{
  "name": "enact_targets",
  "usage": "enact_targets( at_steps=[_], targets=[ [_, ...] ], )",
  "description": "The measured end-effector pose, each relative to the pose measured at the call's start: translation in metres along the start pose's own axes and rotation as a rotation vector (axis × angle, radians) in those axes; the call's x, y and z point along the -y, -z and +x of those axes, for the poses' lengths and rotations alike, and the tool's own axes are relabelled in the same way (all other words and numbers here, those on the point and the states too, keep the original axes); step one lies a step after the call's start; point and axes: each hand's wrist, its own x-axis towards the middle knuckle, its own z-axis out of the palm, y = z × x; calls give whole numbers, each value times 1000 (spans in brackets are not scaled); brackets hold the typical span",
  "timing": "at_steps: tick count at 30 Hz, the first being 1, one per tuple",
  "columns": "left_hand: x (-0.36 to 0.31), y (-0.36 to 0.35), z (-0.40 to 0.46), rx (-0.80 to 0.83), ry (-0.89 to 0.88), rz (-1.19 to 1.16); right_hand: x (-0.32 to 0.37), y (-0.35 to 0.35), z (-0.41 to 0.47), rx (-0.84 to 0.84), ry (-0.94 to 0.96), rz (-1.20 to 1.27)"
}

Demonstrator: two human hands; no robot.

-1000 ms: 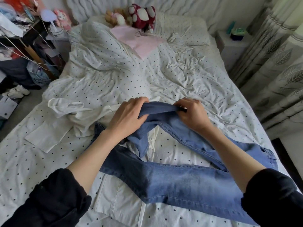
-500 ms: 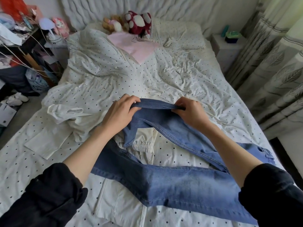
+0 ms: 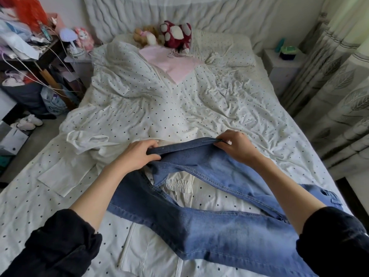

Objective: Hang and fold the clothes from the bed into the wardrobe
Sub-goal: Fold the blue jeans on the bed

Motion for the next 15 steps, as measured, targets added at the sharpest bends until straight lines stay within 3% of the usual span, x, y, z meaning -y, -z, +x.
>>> enact_targets(
  at_steps=[5,10,13,15],
  targets=[
    [-4,28,6,24,22,-122,2,1,7,43,-125,136],
    [-4,71,30,49,45,161,10,-1,33,295,-284,124],
    [0,68,54,-349,-50,523,5,-22,56,174,-319,6],
    [8,52,59,-498,-53,534,0,-38,64,71,-369,-117]
  ],
)
